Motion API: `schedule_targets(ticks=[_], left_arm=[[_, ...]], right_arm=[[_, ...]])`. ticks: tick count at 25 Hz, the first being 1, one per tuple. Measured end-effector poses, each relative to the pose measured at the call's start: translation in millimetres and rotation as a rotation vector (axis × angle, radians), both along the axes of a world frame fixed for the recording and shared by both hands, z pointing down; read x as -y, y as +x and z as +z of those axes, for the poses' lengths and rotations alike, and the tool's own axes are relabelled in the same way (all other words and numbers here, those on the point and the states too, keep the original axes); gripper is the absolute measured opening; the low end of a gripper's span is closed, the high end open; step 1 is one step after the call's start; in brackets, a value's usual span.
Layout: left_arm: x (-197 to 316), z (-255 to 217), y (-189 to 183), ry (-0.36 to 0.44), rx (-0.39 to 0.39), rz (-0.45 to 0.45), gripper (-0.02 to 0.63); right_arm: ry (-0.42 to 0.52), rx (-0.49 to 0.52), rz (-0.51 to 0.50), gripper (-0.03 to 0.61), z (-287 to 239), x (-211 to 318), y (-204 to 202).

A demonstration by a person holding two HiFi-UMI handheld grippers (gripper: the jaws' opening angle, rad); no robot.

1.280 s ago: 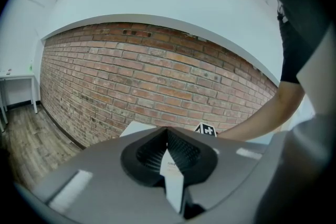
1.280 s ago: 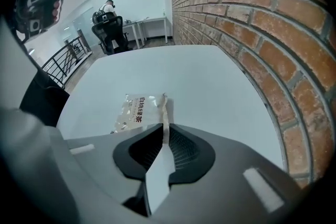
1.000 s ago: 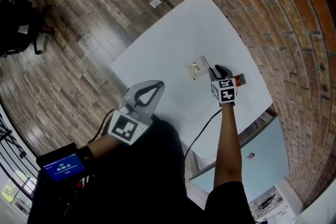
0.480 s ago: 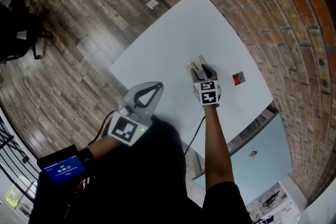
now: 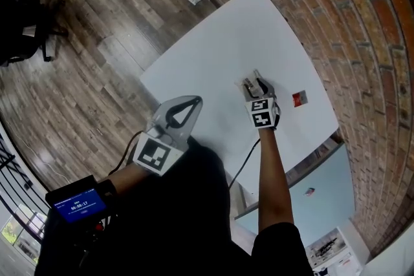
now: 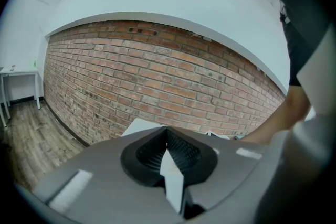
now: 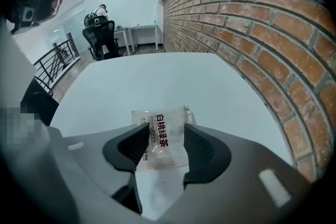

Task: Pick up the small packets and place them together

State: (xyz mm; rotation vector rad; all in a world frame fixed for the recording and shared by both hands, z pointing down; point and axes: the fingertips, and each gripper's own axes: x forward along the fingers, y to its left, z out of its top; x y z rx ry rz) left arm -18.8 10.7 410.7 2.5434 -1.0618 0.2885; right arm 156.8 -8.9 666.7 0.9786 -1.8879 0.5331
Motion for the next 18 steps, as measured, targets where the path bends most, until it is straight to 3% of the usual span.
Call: schedule_targets(ticks=[3,6,10,13,15,18], left_arm=[[-1,0,1,0.002,0.003,0.007,0.000],[-2,-1,4,0.009,0.013,0.022,0.000],[-1,-1,3,0.001,0.006,0.016,0.000],[-1,-1,7,-0.001,0.002,0.031,0.000],[-4,-1,15,0.004,0.003,0.050,0.000],[-7,0,28,0.003,0.004,0.066,0.000]], right_arm=[[0.008,0.016,0.013,0.212,-2,-5,0],[0.083,0.059,0.056,0.213,-27,-1,7],[0.176,0.099,0.194,0.213,-65,-8,48],[0.188,0.097,0.255,0.212,-71,-24,79],[0.184,0.081,0.232,0.212,-66,-31,80],[0.178,0.065,0.119,0.212,-55,-31,55]])
